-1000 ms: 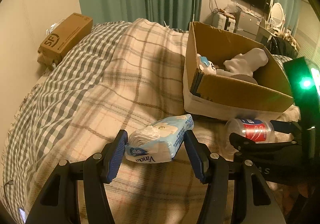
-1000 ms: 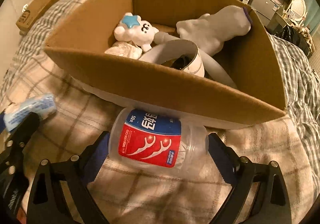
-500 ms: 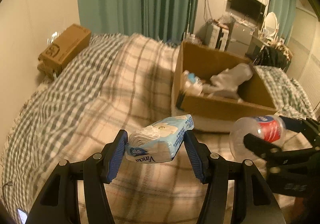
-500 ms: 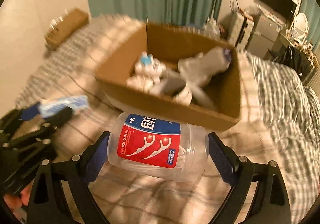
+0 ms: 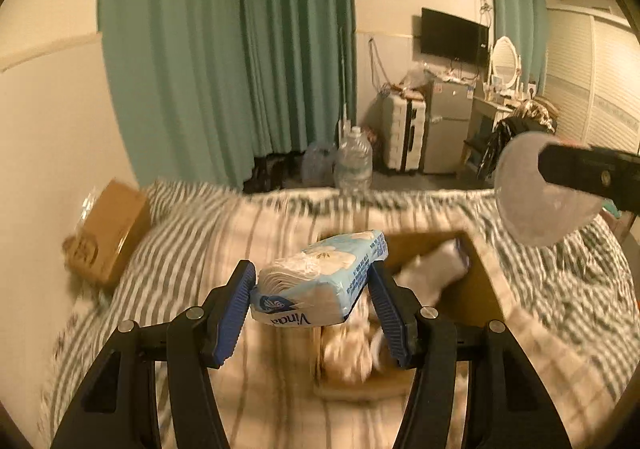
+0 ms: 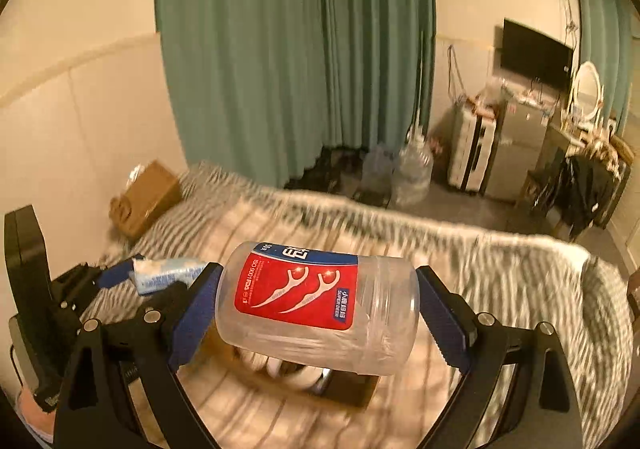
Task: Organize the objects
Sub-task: 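Drop the jar into the box with the right gripper while the left drops the tissue pack in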
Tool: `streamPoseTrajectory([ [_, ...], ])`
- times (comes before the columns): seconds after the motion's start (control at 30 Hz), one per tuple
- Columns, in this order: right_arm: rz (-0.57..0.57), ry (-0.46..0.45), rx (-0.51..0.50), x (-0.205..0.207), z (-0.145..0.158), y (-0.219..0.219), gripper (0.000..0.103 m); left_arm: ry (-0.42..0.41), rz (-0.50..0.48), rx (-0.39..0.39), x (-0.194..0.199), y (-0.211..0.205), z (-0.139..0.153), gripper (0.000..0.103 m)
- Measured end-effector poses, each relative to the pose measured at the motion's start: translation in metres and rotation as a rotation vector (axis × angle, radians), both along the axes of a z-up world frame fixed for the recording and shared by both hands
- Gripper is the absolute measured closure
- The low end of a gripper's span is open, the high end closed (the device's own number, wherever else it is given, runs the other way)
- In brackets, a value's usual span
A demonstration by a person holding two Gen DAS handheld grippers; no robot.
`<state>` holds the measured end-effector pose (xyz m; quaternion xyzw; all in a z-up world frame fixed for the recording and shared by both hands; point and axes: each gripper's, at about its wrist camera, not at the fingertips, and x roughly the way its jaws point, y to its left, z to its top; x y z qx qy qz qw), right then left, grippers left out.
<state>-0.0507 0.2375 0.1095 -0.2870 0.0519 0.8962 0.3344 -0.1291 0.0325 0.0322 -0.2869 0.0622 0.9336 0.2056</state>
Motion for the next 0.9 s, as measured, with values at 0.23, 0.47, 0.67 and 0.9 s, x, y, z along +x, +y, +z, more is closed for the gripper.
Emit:
streamPoseTrajectory([
  [0.23, 0.007, 0.015, -0.020, -0.024, -0.021, 0.043, 0.009, -0.037, -0.008, 0.035, -0.048, 0.024, -0.022, 0.043],
  [0.47, -0.003, -0.051, -0.145, -0.040, -0.090, 0.088, 0.010, -0.059, -0.042, -0.036, -0.068, 0.053, -0.074, 0.043],
  [0.67, 0.004, -0.082, -0.132, -0.048, -0.117, 0.108, 0.010, -0.094, -0.065, -0.037, -0.077, 0.063, -0.099, 0.043],
  [0.9, 0.045, -0.030, -0.147, -0.048, -0.123, 0.115, 0.009, -0.091, -0.071, -0.031, -0.075, 0.067, -0.108, 0.038],
])
